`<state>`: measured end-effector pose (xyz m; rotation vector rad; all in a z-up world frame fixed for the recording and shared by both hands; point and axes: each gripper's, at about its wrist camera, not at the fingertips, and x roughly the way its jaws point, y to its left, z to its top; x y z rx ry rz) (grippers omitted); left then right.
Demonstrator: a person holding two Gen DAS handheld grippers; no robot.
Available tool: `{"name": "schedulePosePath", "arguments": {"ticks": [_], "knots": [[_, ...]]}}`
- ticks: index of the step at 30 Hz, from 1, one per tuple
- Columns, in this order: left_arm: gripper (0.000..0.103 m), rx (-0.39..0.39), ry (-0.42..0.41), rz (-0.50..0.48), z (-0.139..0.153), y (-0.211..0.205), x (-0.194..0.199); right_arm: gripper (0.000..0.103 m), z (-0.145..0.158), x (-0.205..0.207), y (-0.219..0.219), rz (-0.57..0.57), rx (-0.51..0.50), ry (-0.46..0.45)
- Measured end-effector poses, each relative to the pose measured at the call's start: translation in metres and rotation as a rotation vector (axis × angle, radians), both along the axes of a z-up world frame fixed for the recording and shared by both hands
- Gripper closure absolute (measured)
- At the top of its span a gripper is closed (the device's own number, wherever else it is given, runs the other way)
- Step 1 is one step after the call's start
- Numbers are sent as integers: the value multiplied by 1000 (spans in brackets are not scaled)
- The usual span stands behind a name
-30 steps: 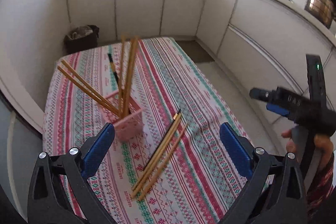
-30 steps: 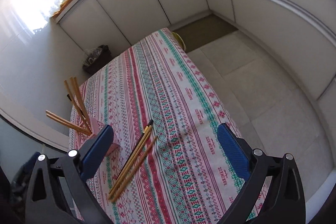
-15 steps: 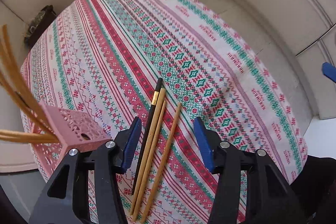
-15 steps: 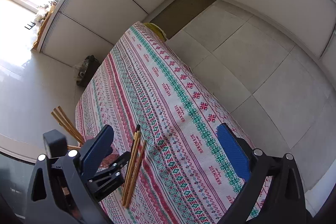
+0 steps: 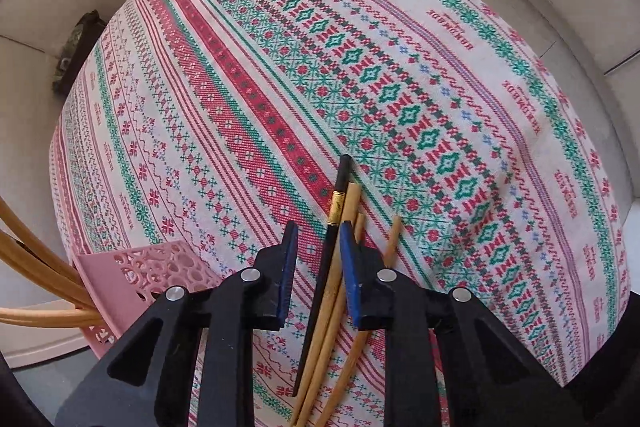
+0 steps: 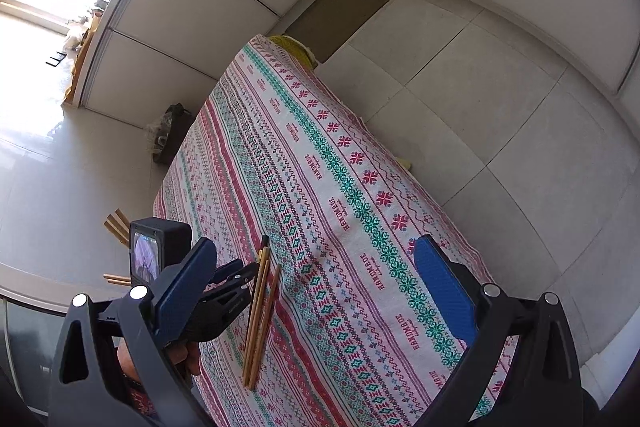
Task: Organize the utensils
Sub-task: 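Move the left tool to the pile and grasp a black-tipped chopstick, then grasp a tan chopstick with the right tool while the left tool holds its chopstick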
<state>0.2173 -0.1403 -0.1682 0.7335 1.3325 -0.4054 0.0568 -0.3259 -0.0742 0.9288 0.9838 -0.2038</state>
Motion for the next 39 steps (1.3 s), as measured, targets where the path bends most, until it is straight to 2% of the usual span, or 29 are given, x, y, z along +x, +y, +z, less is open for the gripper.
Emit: {"name": "schedulePosePath", "arguments": {"ticks": [2,5,6,7,9,14,17,20,23,27,28,29,31,32,35,39], "knots": [[82,33,-5,-5,-8,1,4,7,-1,-1,-3,-7,0,4],[84,32,8,-16,-5,0,9,7,-1,-1,-5,-13,-2,2],[84,26,36,-19,-6,0,9,7,-1,-2,-5,-14,-2,2],[84,14,116,-10,-12,1,10,7,-1,-2,-6,-14,-1,1],[91,2,156,-18,-17,-4,14,7,-1,-2,-5,-8,-1,2],[91,-37,162,4,-18,1,15,7,1,-3,-5,-11,0,-4],[95,-89,183,26,-19,16,18,7,1,-2,-3,-5,10,-2],[96,-140,103,59,-16,34,2,7,2,0,3,2,-3,3],[96,-303,40,152,5,67,-25,7,-2,2,17,26,-11,25],[97,-512,-70,222,55,123,-75,12,-25,14,54,114,11,80],[97,-553,-98,226,68,137,-89,21,-32,17,65,129,22,96],[97,-594,-127,229,80,151,-104,38,-39,22,75,152,33,115],[97,-673,-173,246,102,171,-130,61,-49,33,100,217,56,128],[97,-715,-198,257,112,183,-144,67,-53,38,112,243,68,127],[97,-817,-261,282,130,213,-172,68,-56,55,147,303,77,103],[97,-914,-335,306,144,240,-186,68,-60,73,185,355,-93,131]]}}
